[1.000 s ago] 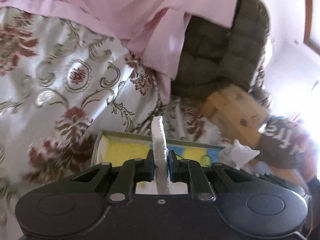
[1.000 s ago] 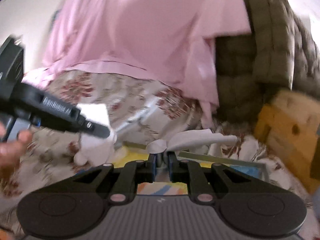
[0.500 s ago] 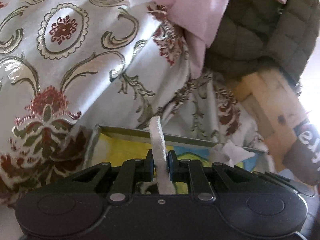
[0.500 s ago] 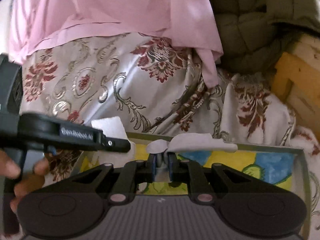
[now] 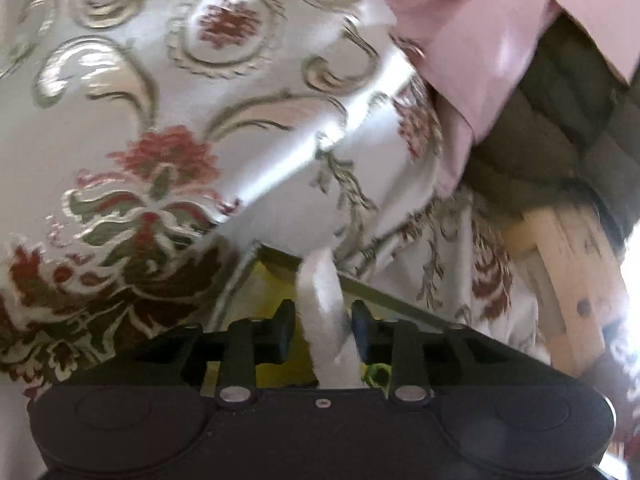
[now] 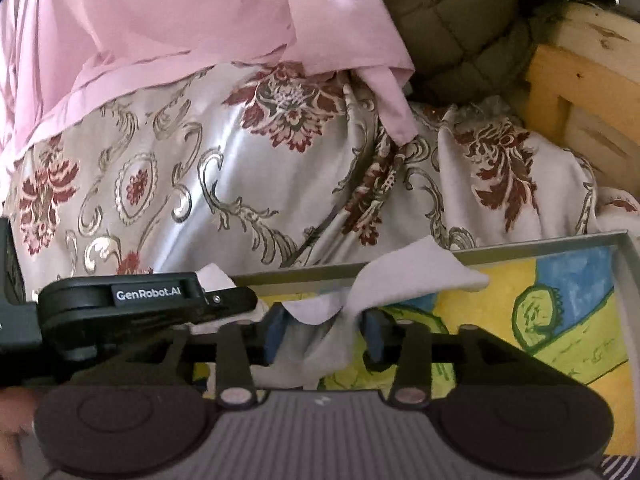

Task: Organize soft objects
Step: 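Carry the strip and grey cloth into the cartoon tray and open both grippers, then move both grippers back over the remaining items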

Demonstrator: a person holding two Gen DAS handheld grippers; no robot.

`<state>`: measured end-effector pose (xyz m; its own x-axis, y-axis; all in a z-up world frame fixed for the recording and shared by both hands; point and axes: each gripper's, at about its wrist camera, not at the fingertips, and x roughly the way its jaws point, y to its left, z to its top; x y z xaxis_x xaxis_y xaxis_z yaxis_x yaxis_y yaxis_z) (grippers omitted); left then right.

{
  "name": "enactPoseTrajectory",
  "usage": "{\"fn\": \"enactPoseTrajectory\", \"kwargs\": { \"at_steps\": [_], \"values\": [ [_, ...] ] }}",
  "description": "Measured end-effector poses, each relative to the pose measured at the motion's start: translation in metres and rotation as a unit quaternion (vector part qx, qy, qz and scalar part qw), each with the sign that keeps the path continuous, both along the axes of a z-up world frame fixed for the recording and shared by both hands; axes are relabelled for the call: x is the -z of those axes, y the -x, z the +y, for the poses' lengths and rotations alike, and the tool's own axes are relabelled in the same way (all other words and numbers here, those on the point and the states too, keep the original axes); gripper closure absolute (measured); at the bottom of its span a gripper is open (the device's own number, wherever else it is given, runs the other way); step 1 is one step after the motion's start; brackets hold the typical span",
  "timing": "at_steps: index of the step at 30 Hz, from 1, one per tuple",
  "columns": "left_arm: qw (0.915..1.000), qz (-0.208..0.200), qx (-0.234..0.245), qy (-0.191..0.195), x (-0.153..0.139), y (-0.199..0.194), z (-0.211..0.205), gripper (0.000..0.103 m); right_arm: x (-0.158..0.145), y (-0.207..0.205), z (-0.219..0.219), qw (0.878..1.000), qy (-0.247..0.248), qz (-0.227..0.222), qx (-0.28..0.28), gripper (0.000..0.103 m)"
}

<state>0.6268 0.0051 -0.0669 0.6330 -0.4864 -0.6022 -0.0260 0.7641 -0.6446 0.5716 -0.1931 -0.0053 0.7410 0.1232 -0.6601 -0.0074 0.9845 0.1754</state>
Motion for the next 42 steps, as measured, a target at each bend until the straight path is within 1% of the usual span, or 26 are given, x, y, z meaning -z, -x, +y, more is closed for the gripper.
{"fn": "enactPoseTrajectory", "kwargs": {
  "at_steps": [2,4,5,10,11,13,14,16,20,23,26,28,31,34,36,37,40,42],
  "values": [
    [0.9999,-0.004,-0.01,0.001,0.001,0.004,0.0,0.052,0.0,0.001,-0.001,1.0,-0.021,-0.01,0.009,0.045],
    [0.9998,-0.012,-0.014,-0.003,-0.001,0.01,-0.002,0.043,0.001,0.003,-0.003,0.998,-0.056,-0.018,0.023,0.043],
    [0.9996,-0.009,-0.028,0.002,0.0,0.014,-0.001,0.038,0.002,0.005,-0.004,0.997,-0.069,-0.022,0.032,0.043],
    [0.9961,-0.004,-0.064,0.06,0.004,0.026,0.007,0.03,0.007,0.021,-0.007,0.986,-0.142,-0.055,0.063,0.039],
    [0.9952,-0.001,-0.069,0.069,0.005,0.03,0.008,0.027,0.008,0.025,-0.008,0.983,-0.157,-0.064,0.069,0.038],
    [0.9933,0.004,-0.074,0.089,0.006,0.037,0.01,0.026,0.013,0.034,-0.01,0.974,-0.197,-0.077,0.083,0.033],
    [0.9929,0.001,-0.073,0.093,0.006,0.042,0.01,0.025,0.015,0.039,-0.011,0.969,-0.213,-0.082,0.09,0.033],
    [0.9908,0.006,-0.077,0.111,0.008,0.051,0.013,0.025,0.019,0.049,-0.01,0.963,-0.231,-0.098,0.097,0.031],
    [0.9839,0.012,-0.107,0.142,0.012,0.075,0.024,0.025,0.022,0.073,-0.01,0.953,-0.259,-0.119,0.104,0.029],
    [0.9821,-0.001,-0.12,0.145,0.006,0.103,0.034,0.025,0.016,0.099,-0.006,0.951,-0.257,-0.143,0.096,0.026],
    [0.9833,-0.006,-0.113,0.142,0.002,0.131,0.044,0.025,0.01,0.127,-0.001,0.953,-0.247,-0.157,0.082,0.022],
    [0.9857,-0.011,-0.106,0.131,0.001,0.148,0.049,0.024,0.008,0.144,-0.001,0.954,-0.244,-0.161,0.071,0.02],
    [0.9867,-0.024,-0.109,0.118,0.002,0.172,0.057,0.023,0.008,0.165,-0.001,0.961,-0.209,-0.17,0.062,0.017],
    [0.9867,-0.032,-0.119,0.107,0.002,0.192,0.068,0.023,0.006,0.179,-0.004,0.966,-0.197,-0.162,0.031,0.01],
    [0.9881,-0.048,-0.117,0.087,-0.004,0.207,0.072,0.023,0.004,0.189,-0.006,0.971,-0.182,-0.154,0.013,0.006],
    [0.9886,-0.057,-0.116,0.077,-0.006,0.214,0.073,0.022,0.003,0.192,-0.008,0.974,-0.178,-0.141,0.005,0.004],
    [0.9898,-0.071,-0.11,0.055,-0.012,0.235,0.076,0.021,0.002,0.206,-0.017,0.975,-0.189,-0.115,-0.002,0.004],
    [0.9905,-0.079,-0.106,0.039,-0.017,0.251,0.075,0.02,-0.001,0.221,-0.021,0.977,-0.178,-0.119,-0.009,0.003]
  ]
}}
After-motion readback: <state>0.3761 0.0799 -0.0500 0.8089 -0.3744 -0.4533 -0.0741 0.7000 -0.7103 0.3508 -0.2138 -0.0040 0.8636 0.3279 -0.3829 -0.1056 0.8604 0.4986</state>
